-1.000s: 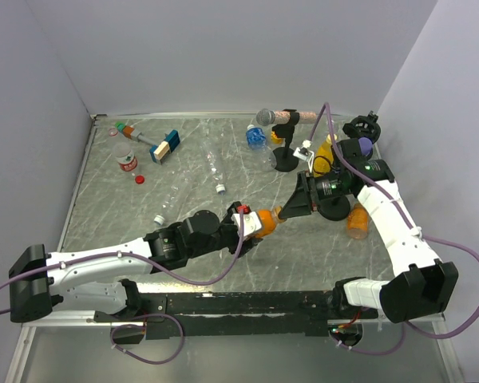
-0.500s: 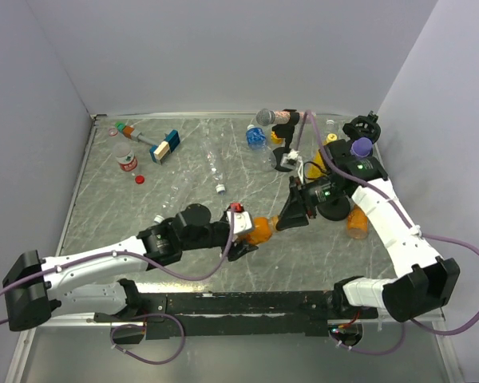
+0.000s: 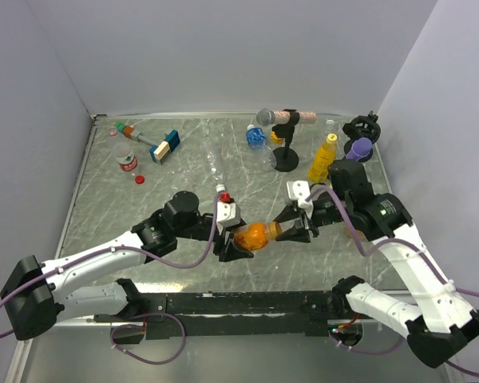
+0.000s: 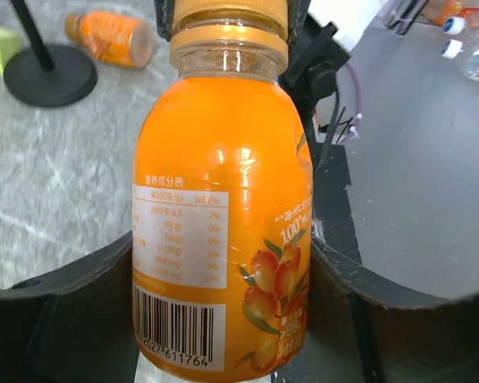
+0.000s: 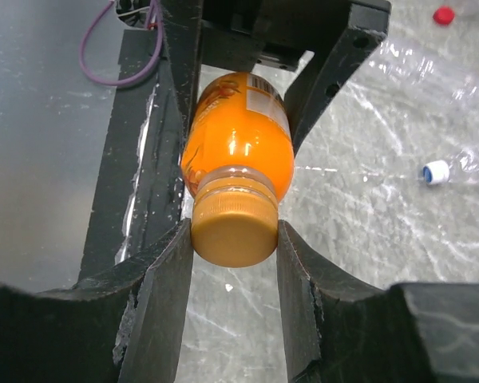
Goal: Unscrew the bottle caps
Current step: Unscrew the bottle cap from the plastic bottle.
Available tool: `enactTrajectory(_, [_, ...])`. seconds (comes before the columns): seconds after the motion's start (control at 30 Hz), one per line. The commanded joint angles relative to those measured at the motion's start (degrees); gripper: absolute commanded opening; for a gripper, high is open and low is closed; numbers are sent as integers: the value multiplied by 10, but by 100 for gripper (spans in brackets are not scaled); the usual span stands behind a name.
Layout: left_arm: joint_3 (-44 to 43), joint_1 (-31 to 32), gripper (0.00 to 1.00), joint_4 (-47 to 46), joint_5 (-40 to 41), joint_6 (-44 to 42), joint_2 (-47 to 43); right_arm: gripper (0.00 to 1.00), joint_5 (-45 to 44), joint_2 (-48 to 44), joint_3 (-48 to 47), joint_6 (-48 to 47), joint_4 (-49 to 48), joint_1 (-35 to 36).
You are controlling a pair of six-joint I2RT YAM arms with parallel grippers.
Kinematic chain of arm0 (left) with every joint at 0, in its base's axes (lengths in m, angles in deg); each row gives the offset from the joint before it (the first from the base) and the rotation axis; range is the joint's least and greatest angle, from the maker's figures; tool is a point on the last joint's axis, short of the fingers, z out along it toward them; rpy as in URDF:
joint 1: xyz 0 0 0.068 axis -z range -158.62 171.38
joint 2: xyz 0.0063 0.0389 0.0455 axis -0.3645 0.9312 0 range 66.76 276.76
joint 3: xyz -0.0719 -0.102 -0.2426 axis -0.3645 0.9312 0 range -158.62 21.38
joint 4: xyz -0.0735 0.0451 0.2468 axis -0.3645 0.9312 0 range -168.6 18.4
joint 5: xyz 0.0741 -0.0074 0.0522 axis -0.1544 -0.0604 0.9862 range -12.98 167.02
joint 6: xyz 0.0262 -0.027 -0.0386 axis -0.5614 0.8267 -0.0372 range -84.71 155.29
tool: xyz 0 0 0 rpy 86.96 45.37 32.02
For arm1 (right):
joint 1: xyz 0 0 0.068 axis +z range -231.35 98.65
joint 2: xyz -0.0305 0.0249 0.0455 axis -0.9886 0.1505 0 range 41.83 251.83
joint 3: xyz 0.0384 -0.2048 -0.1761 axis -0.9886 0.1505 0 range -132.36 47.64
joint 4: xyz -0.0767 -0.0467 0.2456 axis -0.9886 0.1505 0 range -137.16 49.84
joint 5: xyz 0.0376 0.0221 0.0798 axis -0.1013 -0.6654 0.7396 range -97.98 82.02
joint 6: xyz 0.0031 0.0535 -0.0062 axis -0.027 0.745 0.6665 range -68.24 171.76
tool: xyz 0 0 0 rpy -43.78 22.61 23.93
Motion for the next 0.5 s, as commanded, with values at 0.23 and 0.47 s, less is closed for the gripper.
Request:
enactTrajectory(0.23, [-20, -7, 11, 6, 85, -22, -15, 96, -7, 37, -111, 157, 23, -45])
enactTrajectory(0.47, [-5, 51, 11, 13, 247, -38, -44, 99, -5, 36, -129, 355, 16, -154])
